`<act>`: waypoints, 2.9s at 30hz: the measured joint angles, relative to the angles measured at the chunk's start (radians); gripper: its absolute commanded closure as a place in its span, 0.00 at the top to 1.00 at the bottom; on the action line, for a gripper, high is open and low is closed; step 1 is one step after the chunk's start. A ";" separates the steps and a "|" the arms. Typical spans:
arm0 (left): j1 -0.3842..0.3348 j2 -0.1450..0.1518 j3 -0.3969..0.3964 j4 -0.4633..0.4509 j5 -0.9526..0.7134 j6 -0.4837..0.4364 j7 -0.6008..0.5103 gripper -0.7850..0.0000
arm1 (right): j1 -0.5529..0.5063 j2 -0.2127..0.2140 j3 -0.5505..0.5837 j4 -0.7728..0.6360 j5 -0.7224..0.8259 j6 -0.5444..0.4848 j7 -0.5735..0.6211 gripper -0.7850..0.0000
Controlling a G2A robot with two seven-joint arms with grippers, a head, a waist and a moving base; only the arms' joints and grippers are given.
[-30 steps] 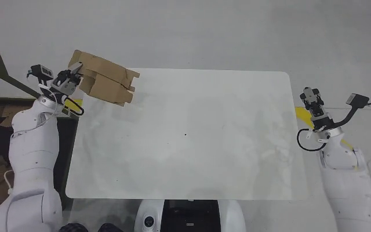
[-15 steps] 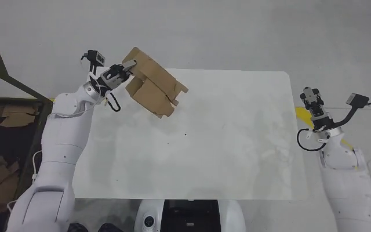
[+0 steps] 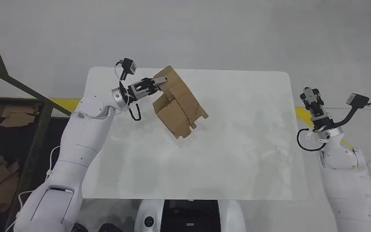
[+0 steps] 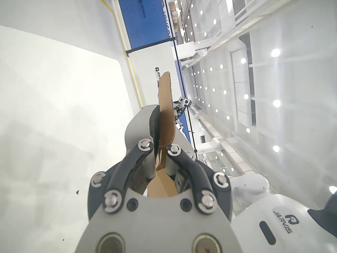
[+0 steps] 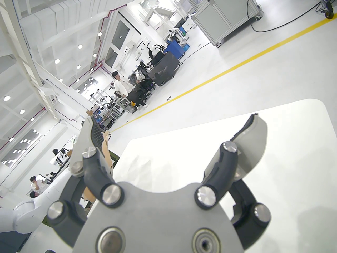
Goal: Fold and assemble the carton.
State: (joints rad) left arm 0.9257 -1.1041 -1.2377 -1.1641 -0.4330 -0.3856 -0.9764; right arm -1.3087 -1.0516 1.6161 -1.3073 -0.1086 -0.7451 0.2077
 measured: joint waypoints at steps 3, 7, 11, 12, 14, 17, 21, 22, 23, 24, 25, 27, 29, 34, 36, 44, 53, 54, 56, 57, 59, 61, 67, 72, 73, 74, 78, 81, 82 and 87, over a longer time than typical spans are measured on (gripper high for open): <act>0.009 0.000 0.006 -0.022 -0.002 0.009 -0.012 0.00 | 0.000 0.000 0.000 0.000 0.000 0.000 0.000 1.00; 0.018 -0.001 0.010 -0.047 -0.013 0.021 -0.021 0.00 | 0.000 0.000 0.000 0.000 0.000 0.000 0.000 1.00; 0.022 -0.002 0.013 -0.058 -0.028 0.032 -0.028 0.00 | 0.000 0.000 0.000 0.000 0.000 0.000 0.000 1.00; 0.022 -0.002 0.013 -0.058 -0.028 0.033 -0.028 0.00 | 0.000 0.000 0.000 0.000 0.000 0.000 0.000 1.00; 0.022 -0.002 0.013 -0.058 -0.028 0.033 -0.027 0.00 | 0.000 0.000 0.000 0.000 0.000 0.000 0.000 1.00; 0.022 -0.002 0.013 -0.058 -0.028 0.032 -0.027 0.00 | 0.000 0.000 0.000 0.000 0.000 0.000 0.000 1.00; 0.022 -0.002 0.013 -0.058 -0.028 0.032 -0.027 0.00 | 0.000 0.000 0.000 0.000 0.000 0.000 0.000 1.00; 0.022 -0.002 0.013 -0.058 -0.028 0.032 -0.027 0.00 | 0.000 0.000 0.000 0.000 0.000 0.000 0.000 1.00; 0.022 -0.002 0.013 -0.058 -0.028 0.032 -0.027 0.00 | 0.000 0.000 0.000 0.000 0.000 0.000 0.000 1.00; 0.022 -0.002 0.013 -0.058 -0.028 0.032 -0.027 0.00 | 0.000 0.000 0.000 0.000 0.000 0.000 0.000 1.00; 0.022 -0.002 0.013 -0.058 -0.028 0.032 -0.027 0.00 | 0.000 0.000 0.000 0.000 0.000 0.000 0.000 1.00; 0.022 -0.002 0.013 -0.058 -0.028 0.032 -0.027 0.00 | 0.000 0.000 0.000 0.000 0.000 0.000 0.000 1.00; 0.022 -0.002 0.013 -0.058 -0.028 0.032 -0.027 0.00 | -0.001 0.000 -0.001 -0.001 0.002 0.002 -0.001 1.00; 0.022 -0.002 0.013 -0.058 -0.028 0.032 -0.027 0.00 | -0.010 -0.002 -0.029 -0.024 0.039 0.002 0.065 1.00; 0.022 -0.002 0.013 -0.058 -0.028 0.032 -0.027 0.00 | -0.012 -0.003 -0.049 -0.028 0.049 -0.014 0.112 1.00; 0.022 -0.002 0.013 -0.058 -0.028 0.032 -0.027 0.00 | -0.017 -0.014 -0.177 -0.044 0.091 -0.063 0.253 1.00; 0.022 -0.002 0.013 -0.058 -0.028 0.032 -0.027 0.00 | 0.005 -0.034 -0.379 -0.075 0.282 -0.079 0.473 1.00; 0.022 -0.002 0.013 -0.058 -0.028 0.032 -0.027 0.00 | 0.016 -0.038 -0.402 -0.070 0.319 -0.078 0.499 1.00; 0.022 -0.002 0.013 -0.058 -0.028 0.032 -0.027 0.00 | 0.036 -0.042 -0.433 -0.056 0.383 -0.074 0.537 1.00; 0.022 -0.002 0.013 -0.058 -0.028 0.032 -0.027 0.00 | 0.049 -0.045 -0.447 -0.045 0.423 -0.073 0.560 1.00; 0.022 -0.002 0.013 -0.058 -0.028 0.032 -0.027 0.00 | 0.066 -0.049 -0.468 -0.031 0.488 -0.067 0.595 1.00; 0.022 -0.002 0.013 -0.058 -0.028 0.032 -0.027 0.00 | 0.087 -0.051 -0.483 -0.014 0.547 -0.062 0.640 1.00; 0.022 -0.002 0.013 -0.058 -0.028 0.032 -0.027 0.00 | 0.132 -0.054 -0.495 0.036 0.596 -0.054 0.697 1.00; 0.022 -0.002 0.013 -0.058 -0.028 0.032 -0.027 0.00 | 0.178 -0.067 -0.532 0.077 0.614 -0.028 0.714 1.00; 0.022 -0.002 0.013 -0.058 -0.028 0.032 -0.027 0.00 | 0.186 -0.071 -0.543 0.082 0.616 -0.026 0.714 1.00; 0.022 -0.002 0.013 -0.058 -0.028 0.032 -0.027 0.00 | 0.194 -0.075 -0.555 0.087 0.619 -0.023 0.716 1.00; 0.022 -0.002 0.013 -0.058 -0.028 0.032 -0.027 0.00 | 0.229 -0.091 -0.599 0.097 0.641 -0.019 0.733 1.00; 0.022 -0.002 0.013 -0.058 -0.028 0.032 -0.027 0.00 | 0.255 -0.100 -0.622 0.109 0.637 -0.016 0.736 1.00; 0.022 -0.002 0.013 -0.058 -0.028 0.032 -0.027 0.00 | 0.262 -0.103 -0.629 0.112 0.632 -0.015 0.734 1.00; 0.022 -0.002 0.013 -0.058 -0.028 0.032 -0.027 0.00 | 0.294 -0.120 -0.670 0.120 0.612 -0.010 0.731 0.61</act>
State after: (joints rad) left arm 0.9481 -1.1059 -1.2249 -1.2223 -0.4608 -0.3532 -1.0036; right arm -1.0149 -1.1717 0.9463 -1.1873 0.5033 -0.7548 0.9383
